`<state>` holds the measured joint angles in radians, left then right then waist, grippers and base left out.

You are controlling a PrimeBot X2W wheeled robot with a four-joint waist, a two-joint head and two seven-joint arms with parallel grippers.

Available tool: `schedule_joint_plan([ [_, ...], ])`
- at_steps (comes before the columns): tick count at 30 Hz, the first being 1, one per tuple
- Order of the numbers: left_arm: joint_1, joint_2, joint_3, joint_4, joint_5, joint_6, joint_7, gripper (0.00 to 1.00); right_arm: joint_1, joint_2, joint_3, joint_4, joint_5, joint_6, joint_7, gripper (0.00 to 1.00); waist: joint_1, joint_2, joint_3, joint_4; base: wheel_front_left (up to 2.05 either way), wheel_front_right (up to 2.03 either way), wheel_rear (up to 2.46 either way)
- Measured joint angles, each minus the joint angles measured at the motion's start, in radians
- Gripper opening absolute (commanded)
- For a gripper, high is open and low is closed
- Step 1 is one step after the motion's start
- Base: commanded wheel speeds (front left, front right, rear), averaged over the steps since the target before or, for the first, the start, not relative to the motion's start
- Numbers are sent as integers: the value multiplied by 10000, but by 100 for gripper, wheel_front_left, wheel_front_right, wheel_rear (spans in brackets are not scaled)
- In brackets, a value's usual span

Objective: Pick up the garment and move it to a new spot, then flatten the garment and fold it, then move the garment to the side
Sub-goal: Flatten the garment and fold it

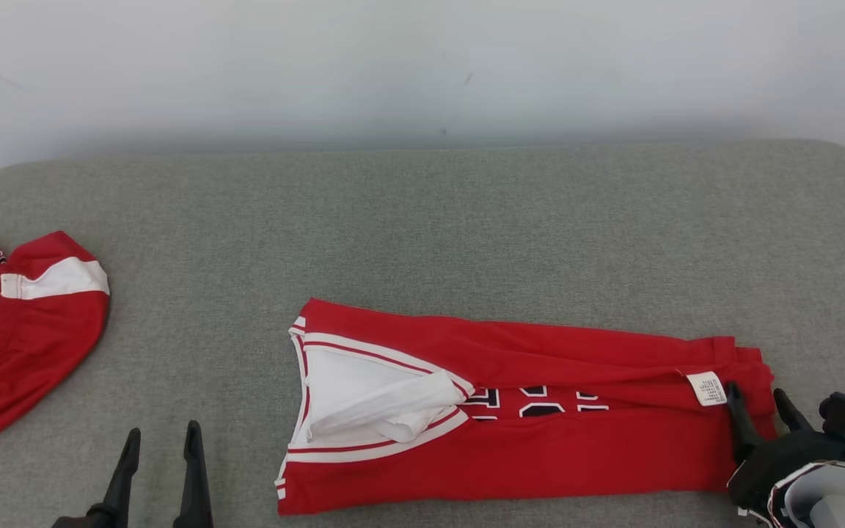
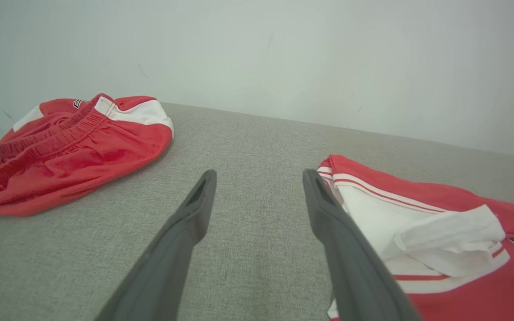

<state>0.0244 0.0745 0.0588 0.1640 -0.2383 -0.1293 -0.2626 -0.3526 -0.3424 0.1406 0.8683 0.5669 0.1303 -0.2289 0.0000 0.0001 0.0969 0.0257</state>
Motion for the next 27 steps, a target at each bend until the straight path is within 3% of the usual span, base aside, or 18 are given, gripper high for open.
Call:
schedule_joint_plan([
  [14, 82, -134, -52, 90, 150, -2, 0, 100, -702, 8, 819, 1429, 949, 0, 1032, 100, 0, -1, -124, 350, 0, 0, 0],
  [15, 99, -136, -29, 94, 151, -2, 0, 100, -735, -2, 878, 1484, 1053, 0, 1147, 39, 0, -1, -131, 345, 0, 0, 0],
  [16, 119, -138, -13, 98, 151, -2, 0, 100, -755, -21, 951, 1509, 1104, 0, 1193, 0, 0, -1, -136, 337, 0, 0, 0],
  [24, 196, -188, -56, 247, 121, -2, 0, 100, -816, -184, 1294, 1662, 1455, 29, 949, 0, 0, -1, -232, 199, 0, 0, 0],
  [27, 197, -196, -138, 330, 77, -15, 0, 100, -817, -752, 1241, 1900, 1488, 29, 692, 0, 1, -1, -288, 149, 0, 0, 0],
])
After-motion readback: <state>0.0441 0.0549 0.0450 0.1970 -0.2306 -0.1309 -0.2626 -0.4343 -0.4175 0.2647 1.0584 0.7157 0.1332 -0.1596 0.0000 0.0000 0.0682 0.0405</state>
